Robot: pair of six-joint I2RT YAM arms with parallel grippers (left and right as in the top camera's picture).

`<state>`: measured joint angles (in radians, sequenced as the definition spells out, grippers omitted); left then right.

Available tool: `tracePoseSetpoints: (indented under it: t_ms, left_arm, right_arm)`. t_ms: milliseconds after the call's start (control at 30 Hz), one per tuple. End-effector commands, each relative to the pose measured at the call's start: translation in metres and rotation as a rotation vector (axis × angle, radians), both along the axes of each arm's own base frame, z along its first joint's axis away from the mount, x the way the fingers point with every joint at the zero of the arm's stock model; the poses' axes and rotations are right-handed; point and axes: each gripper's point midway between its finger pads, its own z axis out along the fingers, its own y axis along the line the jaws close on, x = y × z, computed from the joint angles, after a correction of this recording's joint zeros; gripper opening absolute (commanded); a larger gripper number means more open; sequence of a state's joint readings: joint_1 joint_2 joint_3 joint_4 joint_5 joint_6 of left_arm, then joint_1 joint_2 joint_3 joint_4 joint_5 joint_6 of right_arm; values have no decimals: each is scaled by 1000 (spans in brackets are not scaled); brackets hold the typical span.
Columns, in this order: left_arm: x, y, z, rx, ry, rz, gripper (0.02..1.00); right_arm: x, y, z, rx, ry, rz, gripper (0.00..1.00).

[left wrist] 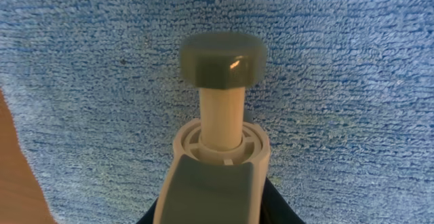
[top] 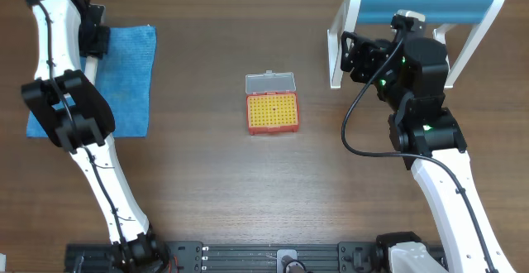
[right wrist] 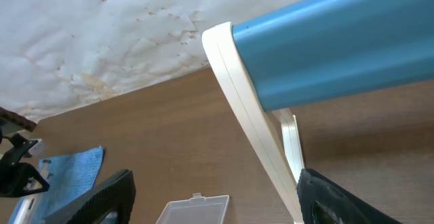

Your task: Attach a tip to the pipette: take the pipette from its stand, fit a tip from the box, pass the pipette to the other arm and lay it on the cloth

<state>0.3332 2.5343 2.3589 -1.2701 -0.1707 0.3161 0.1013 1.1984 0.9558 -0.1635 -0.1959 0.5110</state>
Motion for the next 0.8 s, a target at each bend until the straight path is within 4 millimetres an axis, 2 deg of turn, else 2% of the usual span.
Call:
tracePoseSetpoints:
  t_ms: [33, 233, 400, 433, 467, 500, 533, 600, 667, 733, 800]
  left_arm:
    - [7, -5, -14, -70, -25, 31, 25]
    - [-3, 11, -23, -82, -11, 87, 25]
    - [-2, 11, -23, -80, -14, 86, 25]
    - [1, 13, -22, -76, -27, 86, 108]
    - [3, 13, -22, -72, -36, 86, 485]
    - [4, 14, -22, -72, -37, 85, 726]
    - [4, 13, -22, -73, -37, 85, 915]
    - [-2, 4, -16, -85, -6, 74, 950]
    - [-2, -9, 15, -82, -15, 51, 954]
    - [12, -16, 71, -48, -124, 29, 956]
    - [20, -17, 132, -33, -283, 130, 956]
  right_arm:
    - [1, 0, 7, 8, -15, -10, 783]
    - [1, 0, 7, 9, -15, -10, 785]
    - [1, 0, 7, 16, -13, -13, 785]
    - [1, 0, 7, 16, -12, -13, 783]
    - [1, 0, 7, 16, -12, -13, 783]
    - [1, 0, 7, 16, -12, -13, 785]
    - [1, 0, 7, 16, -12, -13, 783]
    - [1, 0, 7, 15, -13, -14, 783]
    - [1, 0, 7, 15, -13, -14, 785]
    - [1, 0, 7, 15, -13, -14, 787]
    - [1, -1, 6, -21, -21, -1, 783]
